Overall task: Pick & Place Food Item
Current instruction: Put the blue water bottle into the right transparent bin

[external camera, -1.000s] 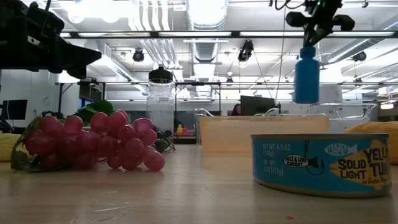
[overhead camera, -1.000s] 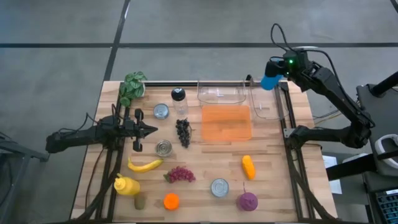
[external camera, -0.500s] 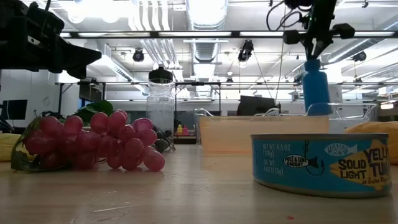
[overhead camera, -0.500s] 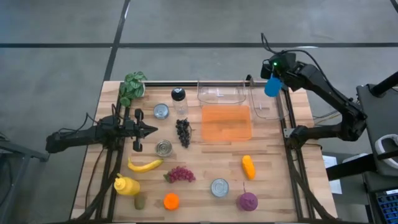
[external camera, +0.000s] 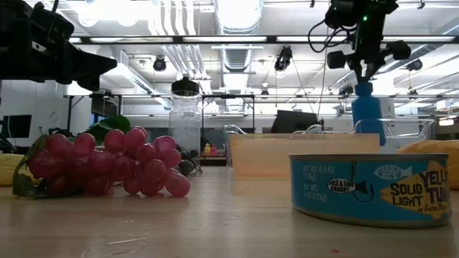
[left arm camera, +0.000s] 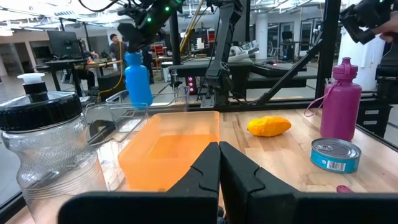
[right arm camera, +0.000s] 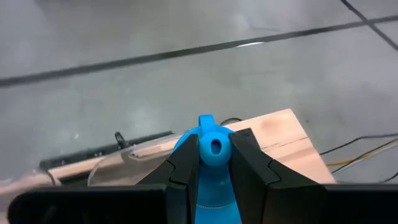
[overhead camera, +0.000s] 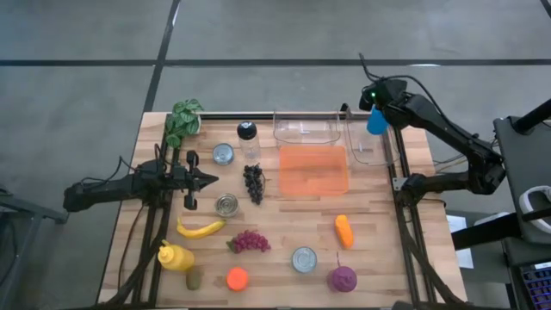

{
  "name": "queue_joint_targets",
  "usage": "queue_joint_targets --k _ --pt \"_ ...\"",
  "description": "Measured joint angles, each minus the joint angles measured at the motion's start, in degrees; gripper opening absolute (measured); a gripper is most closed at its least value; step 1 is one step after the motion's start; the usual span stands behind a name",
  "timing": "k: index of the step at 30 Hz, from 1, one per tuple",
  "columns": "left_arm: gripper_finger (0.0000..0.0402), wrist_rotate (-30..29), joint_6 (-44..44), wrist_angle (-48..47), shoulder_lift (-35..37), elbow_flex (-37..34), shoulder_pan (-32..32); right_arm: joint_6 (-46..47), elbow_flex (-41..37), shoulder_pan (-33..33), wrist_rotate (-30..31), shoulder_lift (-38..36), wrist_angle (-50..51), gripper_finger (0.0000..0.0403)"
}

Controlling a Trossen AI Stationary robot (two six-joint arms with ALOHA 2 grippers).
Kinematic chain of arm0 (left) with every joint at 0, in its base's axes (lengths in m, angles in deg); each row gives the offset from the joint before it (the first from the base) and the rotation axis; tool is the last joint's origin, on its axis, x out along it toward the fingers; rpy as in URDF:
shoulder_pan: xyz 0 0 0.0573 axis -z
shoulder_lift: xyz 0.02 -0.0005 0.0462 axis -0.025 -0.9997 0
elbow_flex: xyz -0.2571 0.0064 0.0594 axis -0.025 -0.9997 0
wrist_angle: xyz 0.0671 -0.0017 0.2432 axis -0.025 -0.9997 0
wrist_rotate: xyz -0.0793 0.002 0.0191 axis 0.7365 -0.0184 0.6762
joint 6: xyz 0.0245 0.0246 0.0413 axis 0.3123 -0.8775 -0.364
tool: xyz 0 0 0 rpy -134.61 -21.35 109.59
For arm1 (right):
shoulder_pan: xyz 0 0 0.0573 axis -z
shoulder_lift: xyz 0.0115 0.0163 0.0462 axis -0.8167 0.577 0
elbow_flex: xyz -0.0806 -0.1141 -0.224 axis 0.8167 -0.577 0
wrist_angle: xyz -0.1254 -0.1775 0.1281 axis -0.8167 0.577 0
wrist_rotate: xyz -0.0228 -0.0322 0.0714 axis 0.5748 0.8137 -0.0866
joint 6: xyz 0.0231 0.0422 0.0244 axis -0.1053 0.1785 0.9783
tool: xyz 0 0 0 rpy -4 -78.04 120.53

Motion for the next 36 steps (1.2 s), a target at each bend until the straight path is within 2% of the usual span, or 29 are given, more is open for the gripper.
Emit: queue_joint_targets --k 9,36 --pt "0.0006 0.0 0.0 0.0 0.0 0.0 0.0 3.6 -6.3 0.7 0.4 0.1 -7.9 0.0066" --pt "0.0006 0.0 0.0 0.0 0.0 0.0 0.0 3.6 -7.6 1.1 0.3 0.1 -7.9 0.0075"
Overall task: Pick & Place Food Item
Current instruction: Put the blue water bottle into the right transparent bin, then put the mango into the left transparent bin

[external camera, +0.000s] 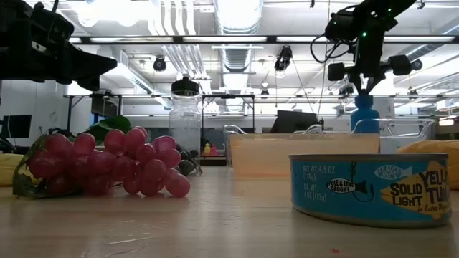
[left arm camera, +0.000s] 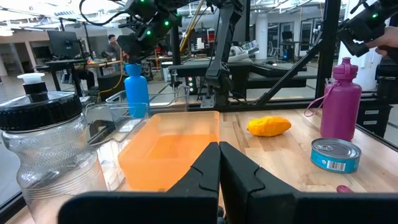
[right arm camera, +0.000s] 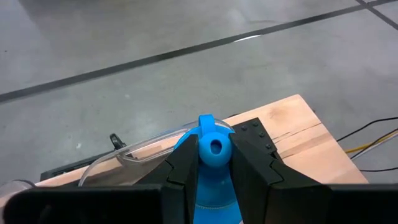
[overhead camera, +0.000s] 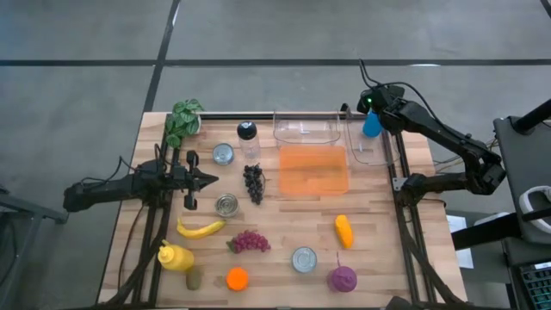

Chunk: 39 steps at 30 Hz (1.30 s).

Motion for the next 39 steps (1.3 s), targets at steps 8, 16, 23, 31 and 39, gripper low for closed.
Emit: queue_joint_targets --k 8,16,23,31,39 --pt "0.0006 0.0 0.0 0.0 0.0 0.0 0.0 0.0 0.0 0.0 0.0 0.0 0.0 0.0075" --pt "0.0006 0.0 0.0 0.0 0.0 0.0 0.0 1.4 -1.8 0.0 -0.1 0.1 -0.3 0.0073" --pt "0.0006 0.0 0.0 0.0 0.0 0.0 0.0 2.0 -3.0 0.1 -0.1 -0.1 -0.9 0.0076" --pt "0.0006 0.0 0.0 0.0 0.0 0.0 0.0 2.0 -2.5 0.1 -0.1 -0.1 -1.9 0.0094" --pt "0.0006 0.0 0.0 0.0 0.0 0.0 0.0 2.0 -2.5 0.2 -0.1 -0.1 -1.9 0.0125"
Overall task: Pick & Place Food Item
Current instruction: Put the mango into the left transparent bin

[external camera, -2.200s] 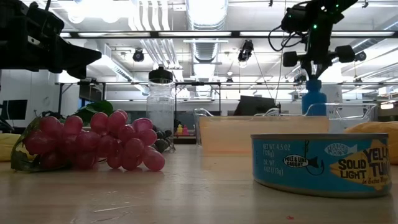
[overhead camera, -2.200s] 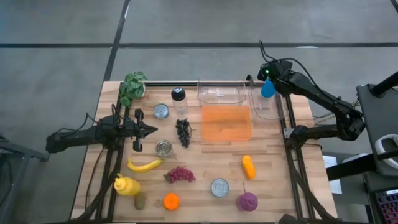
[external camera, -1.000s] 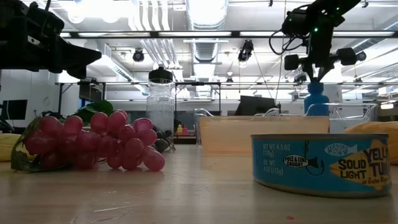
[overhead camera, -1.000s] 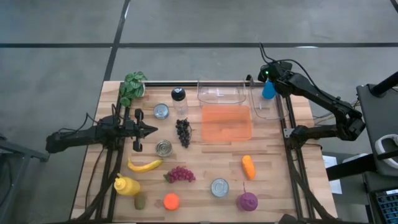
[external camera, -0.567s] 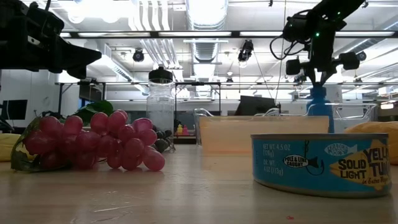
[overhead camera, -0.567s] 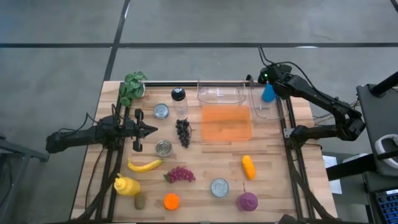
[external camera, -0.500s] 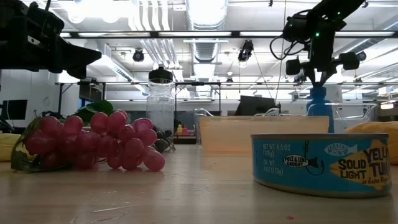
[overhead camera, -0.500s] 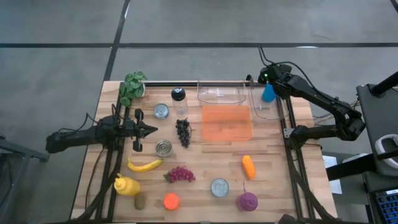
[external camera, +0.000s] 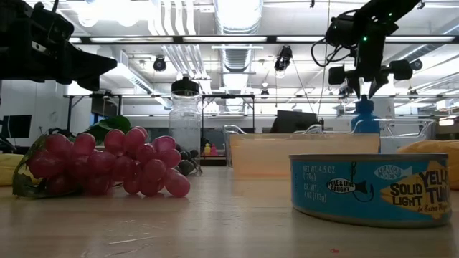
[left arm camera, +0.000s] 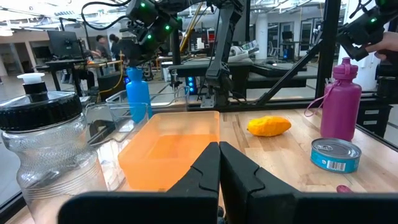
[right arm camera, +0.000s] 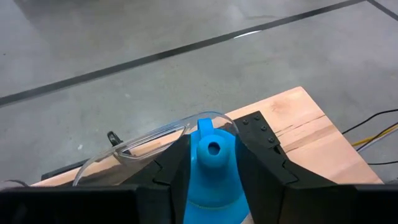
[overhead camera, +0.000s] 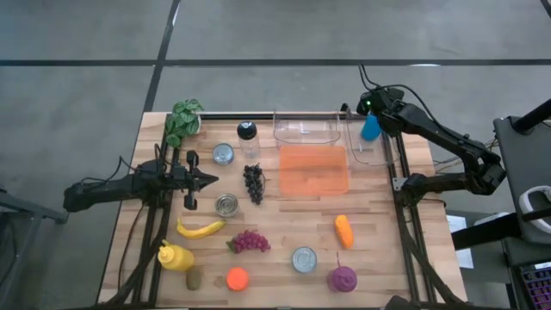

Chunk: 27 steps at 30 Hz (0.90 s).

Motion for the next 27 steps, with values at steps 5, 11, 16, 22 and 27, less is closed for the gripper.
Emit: queue_joint_targets --k 5,11,16,22,27 --pt "0.0006 0.0 0.0 0.0 0.0 0.0 0.0 0.0 0.0 0.0 0.0 -0.2 0.0 0.0151" --pt "0.0006 0.0 0.0 0.0 0.0 0.0 0.0 -3.2 1.5 -0.1 -0.2 -2.6 0.3 0.0170" --pt "0.0006 0.0 0.0 0.0 0.0 0.0 0.0 -8.3 3.7 -1.0 -2.7 -5.9 0.3 0.0176" --pt "0.0006 0.0 0.0 0.0 0.0 0.0 0.0 -13.8 6.6 -5.6 -3.4 -9.0 0.5 0.0162" --pt "0.0006 0.0 0.0 0.0 0.0 0.0 0.0 -16.5 8.4 -12.5 -3.5 -10.0 0.5 0.0131"
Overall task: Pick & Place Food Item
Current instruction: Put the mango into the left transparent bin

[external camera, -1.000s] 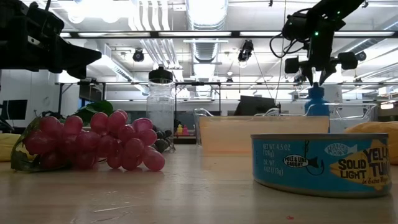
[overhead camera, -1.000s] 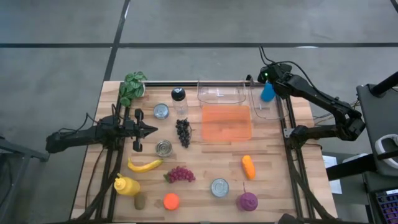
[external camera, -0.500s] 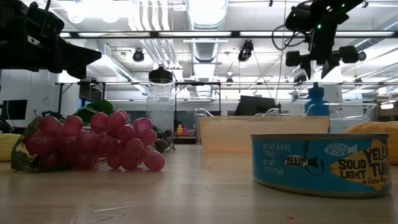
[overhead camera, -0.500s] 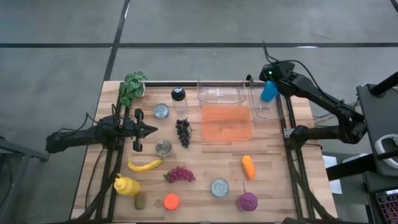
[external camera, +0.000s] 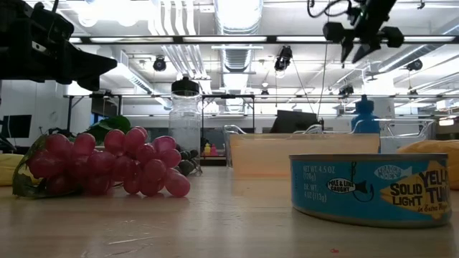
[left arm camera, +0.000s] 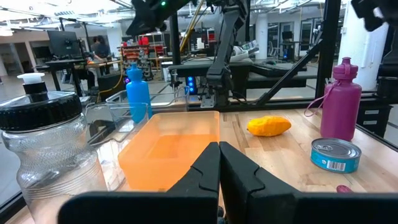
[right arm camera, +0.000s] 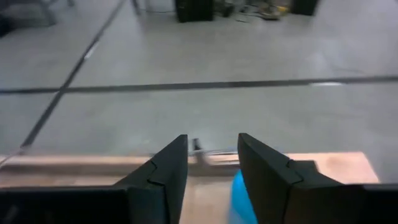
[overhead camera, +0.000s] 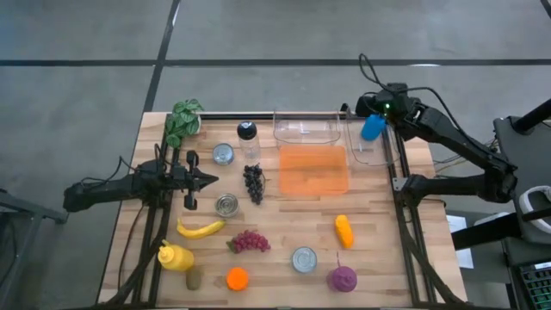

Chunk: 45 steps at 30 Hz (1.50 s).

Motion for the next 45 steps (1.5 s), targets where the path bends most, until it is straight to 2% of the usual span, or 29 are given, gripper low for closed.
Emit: queue_joint_targets --k 9,15,28,33,39,45 --pt "0.0006 0.0 0.0 0.0 0.0 0.0 0.0 -1.6 1.0 -14.3 0.0 1.3 0.0 0.0050" --pt "0.0006 0.0 0.0 0.0 0.0 0.0 0.0 -1.7 0.1 -23.3 0.0 1.4 0.0 0.0014" --pt "0.0006 0.0 0.0 0.0 0.0 0.0 0.0 -3.5 -0.1 -36.1 -0.2 1.5 0.0 0.0008" --pt "0.0006 0.0 0.0 0.0 0.0 0.0 0.0 -3.9 -0.5 -38.5 -5.9 1.5 0.0 0.0008" --pt "0.0006 0.0 0.0 0.0 0.0 0.0 0.0 -3.1 -2.4 -40.0 -17.2 1.9 0.0 0.0008" --pt "0.0006 0.0 0.0 0.0 0.0 0.0 0.0 -1.7 -3.3 -41.5 -27.2 5.4 0.9 0.0008"
